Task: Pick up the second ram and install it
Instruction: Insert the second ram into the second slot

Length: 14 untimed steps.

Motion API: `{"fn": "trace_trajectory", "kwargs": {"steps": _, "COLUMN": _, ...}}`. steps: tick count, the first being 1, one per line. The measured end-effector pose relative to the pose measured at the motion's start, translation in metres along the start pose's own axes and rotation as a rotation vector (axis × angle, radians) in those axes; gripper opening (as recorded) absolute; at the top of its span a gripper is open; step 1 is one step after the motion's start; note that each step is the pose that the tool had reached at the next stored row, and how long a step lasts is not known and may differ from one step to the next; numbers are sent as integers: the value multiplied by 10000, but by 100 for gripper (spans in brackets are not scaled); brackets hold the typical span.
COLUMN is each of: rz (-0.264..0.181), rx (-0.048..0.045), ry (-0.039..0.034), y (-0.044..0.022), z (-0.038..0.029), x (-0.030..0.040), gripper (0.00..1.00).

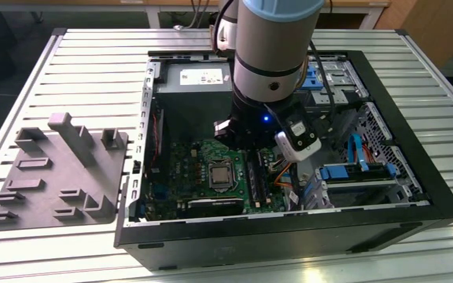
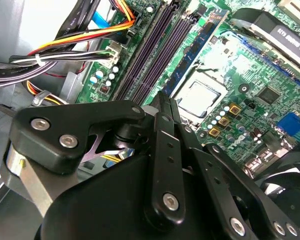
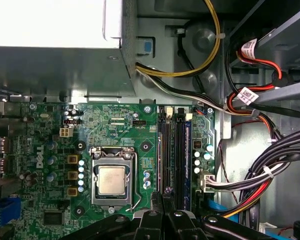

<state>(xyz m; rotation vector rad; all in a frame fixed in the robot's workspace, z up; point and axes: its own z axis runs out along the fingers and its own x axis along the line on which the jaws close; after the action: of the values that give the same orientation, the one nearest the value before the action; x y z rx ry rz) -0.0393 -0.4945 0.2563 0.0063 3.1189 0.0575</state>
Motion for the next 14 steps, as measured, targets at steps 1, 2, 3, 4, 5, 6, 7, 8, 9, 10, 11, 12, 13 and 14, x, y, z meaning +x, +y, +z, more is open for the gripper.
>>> {"fn": "trace_trajectory", "kwargs": {"steps": 1, "rz": 0, "rx": -2, "ry": 0, "y": 0, "z": 5, "x": 0, "gripper": 12}}
{"fn": "trace_trajectory", "kwargs": {"steps": 2, "rz": 0, "rx": -2, "ry": -1, "y": 0, "z": 9, "x": 0, "gripper": 12}}
{"fn": "trace_trajectory", "kwargs": {"steps": 3, "rz": 0, "rx": -2, "ry": 0, "y": 0, "z": 14, "x": 0, "gripper": 12}}
{"fn": "trace_trajectory", "kwargs": {"steps": 4, "rz": 0, "rx": -1, "ry": 0, "y": 0, "z": 19, "x": 0, "gripper": 12}}
{"fn": "trace_trajectory", "kwargs": {"steps": 5, "rz": 0, "rx": -2, "ry": 0, "y": -1, "z": 24, "x": 1, "gripper": 12}}
{"fn": "trace_trajectory", "kwargs": {"steps": 6, "rz": 0, "rx": -1, "ry": 0, "y": -1, "z": 28, "x": 1, "gripper": 12}}
{"fn": "trace_trajectory", "kwargs": {"steps": 7, "rz": 0, "rx": -1, "ry": 0, "y": -1, "z": 32, "x": 1, "gripper": 12}}
{"fn": "trace_trajectory", "kwargs": {"steps": 8, "rz": 0, "rx": 1, "ry": 1, "y": -1, "z": 34, "x": 1, "gripper": 12}}
{"fn": "trace_trajectory", "kwargs": {"steps": 9, "rz": 0, "rx": 2, "ry": 1, "y": -1, "z": 34, "x": 1, "gripper": 12}}
{"fn": "trace_trajectory", "kwargs": {"steps": 10, "rz": 0, "rx": 2, "ry": 1, "y": -1, "z": 34, "x": 1, "gripper": 12}}
{"fn": "trace_trajectory", "kwargs": {"steps": 11, "rz": 1, "rx": 0, "ry": 0, "y": -1, "z": 35, "x": 1, "gripper": 12}}
{"fn": "trace_trajectory", "kwargs": {"steps": 12, "rz": 0, "rx": -1, "ry": 0, "y": -1, "z": 36, "x": 1, "gripper": 12}}
{"fn": "trace_trajectory", "kwargs": {"steps": 13, "rz": 0, "rx": 0, "ry": 0, "y": -1, "z": 35, "x": 1, "gripper": 12}}
{"fn": "trace_trajectory", "kwargs": {"steps": 14, "rz": 0, "rx": -1, "ry": 0, "y": -1, "z": 36, "x": 1, "gripper": 12}}
